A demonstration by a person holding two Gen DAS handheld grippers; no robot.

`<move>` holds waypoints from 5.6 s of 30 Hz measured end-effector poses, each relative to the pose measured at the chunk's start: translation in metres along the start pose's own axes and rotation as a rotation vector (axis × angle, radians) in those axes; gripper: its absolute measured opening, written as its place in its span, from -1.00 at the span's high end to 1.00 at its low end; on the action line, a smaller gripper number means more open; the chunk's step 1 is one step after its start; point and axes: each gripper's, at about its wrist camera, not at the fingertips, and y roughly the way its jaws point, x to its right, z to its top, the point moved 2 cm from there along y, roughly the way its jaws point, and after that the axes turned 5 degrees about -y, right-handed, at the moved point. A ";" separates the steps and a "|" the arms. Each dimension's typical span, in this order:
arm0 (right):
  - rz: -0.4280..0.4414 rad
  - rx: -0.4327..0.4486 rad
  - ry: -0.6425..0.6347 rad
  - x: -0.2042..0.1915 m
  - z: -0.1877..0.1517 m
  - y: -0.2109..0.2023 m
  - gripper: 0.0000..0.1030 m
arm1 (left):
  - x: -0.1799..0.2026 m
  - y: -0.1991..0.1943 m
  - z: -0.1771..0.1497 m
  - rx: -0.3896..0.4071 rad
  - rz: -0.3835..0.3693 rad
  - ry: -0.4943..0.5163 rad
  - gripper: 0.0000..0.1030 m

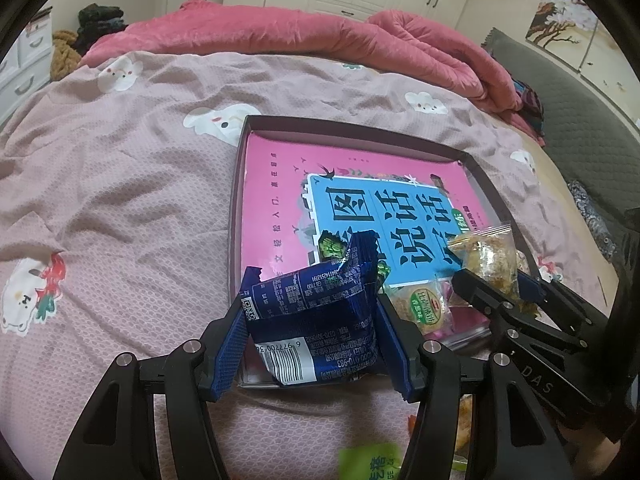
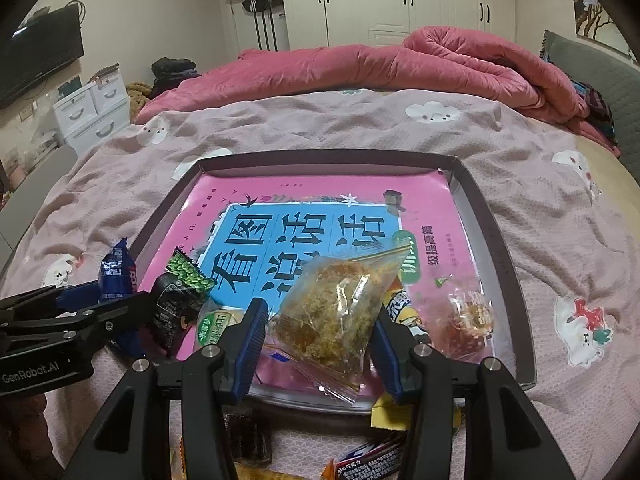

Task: Organize snacks
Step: 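Lower the blue bag and clear bag into the tray and open both tools, then withdraw both open tools from the tray toward the remaining snacks, then grasp the green milk-candy bag with the left tool while the right tool grasps the orange-ended wafer pack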

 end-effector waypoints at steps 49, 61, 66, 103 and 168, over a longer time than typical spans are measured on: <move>-0.006 0.036 0.053 0.011 -0.001 -0.020 -0.03 | -0.003 0.006 0.007 0.043 -0.032 -0.018 -0.25; -0.007 0.042 0.067 0.014 0.000 -0.024 -0.08 | -0.003 0.006 0.007 0.038 -0.055 -0.031 -0.40; -0.005 0.043 0.071 0.014 0.000 -0.025 -0.09 | -0.002 0.004 0.007 0.049 -0.053 -0.026 -0.45; 0.021 0.111 0.142 0.035 0.004 -0.068 -0.40 | 0.015 -0.053 0.011 0.074 -0.080 -0.015 -0.56; 0.228 -0.074 0.187 0.021 -0.062 -0.083 -0.52 | 0.027 -0.059 -0.075 -0.133 -0.110 0.160 -0.56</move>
